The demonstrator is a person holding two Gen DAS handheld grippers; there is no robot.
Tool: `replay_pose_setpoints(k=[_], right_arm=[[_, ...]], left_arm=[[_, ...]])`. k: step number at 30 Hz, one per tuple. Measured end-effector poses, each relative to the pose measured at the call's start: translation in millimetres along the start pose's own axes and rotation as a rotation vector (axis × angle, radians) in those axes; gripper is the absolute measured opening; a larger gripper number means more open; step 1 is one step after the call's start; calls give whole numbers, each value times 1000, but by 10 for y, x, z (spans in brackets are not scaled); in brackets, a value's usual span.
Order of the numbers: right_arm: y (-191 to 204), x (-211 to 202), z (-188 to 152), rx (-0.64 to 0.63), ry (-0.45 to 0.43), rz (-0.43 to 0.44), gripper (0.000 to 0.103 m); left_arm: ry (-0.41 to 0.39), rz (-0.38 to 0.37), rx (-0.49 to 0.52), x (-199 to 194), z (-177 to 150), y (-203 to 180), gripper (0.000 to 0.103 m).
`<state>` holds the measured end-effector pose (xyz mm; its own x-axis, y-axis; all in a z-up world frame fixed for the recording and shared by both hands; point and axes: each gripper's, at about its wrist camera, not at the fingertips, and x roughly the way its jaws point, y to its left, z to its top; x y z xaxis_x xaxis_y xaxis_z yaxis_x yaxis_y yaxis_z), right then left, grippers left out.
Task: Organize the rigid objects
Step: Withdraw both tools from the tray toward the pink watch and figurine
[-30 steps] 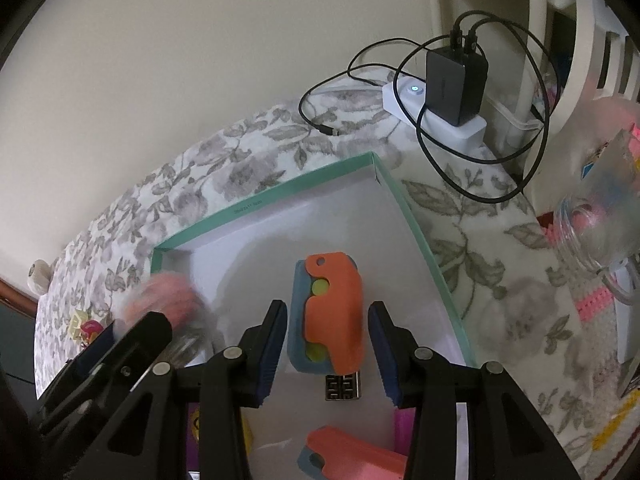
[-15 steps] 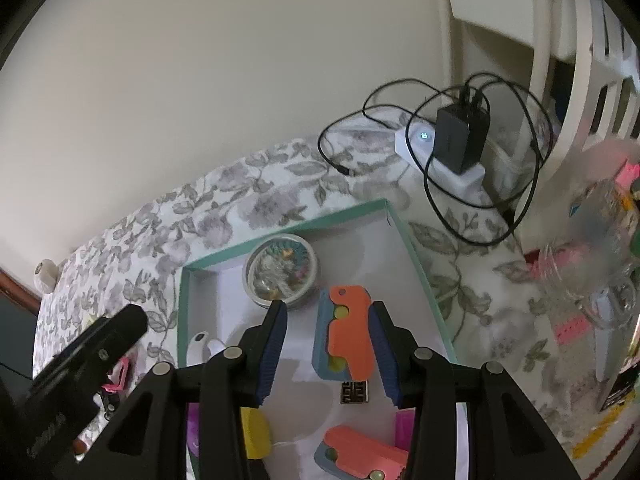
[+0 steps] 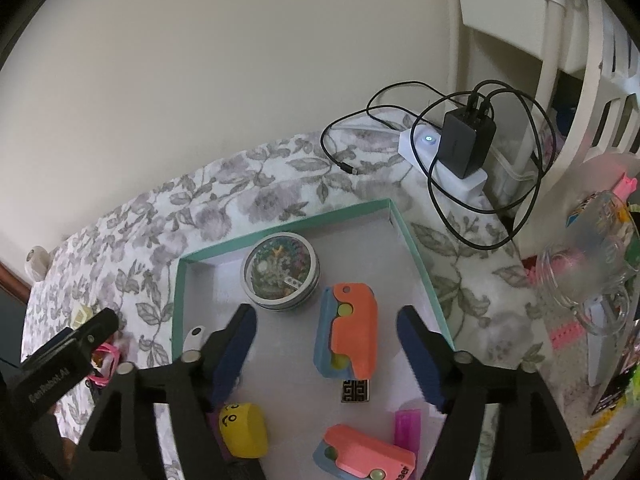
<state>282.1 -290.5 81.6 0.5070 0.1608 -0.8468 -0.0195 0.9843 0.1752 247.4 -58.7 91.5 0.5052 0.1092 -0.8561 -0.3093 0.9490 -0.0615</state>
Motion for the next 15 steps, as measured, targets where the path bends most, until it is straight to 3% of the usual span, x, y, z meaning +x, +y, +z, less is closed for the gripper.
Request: replay_pose_setpoints(k=[7, 15], right_arm=[[48, 8, -11, -22, -7, -24, 101], [115, 35, -25, -37, -2, -55, 103]], left_arm=[[25, 15, -17, 66, 6, 112, 95], [54, 4, -12, 87, 13, 206, 96]])
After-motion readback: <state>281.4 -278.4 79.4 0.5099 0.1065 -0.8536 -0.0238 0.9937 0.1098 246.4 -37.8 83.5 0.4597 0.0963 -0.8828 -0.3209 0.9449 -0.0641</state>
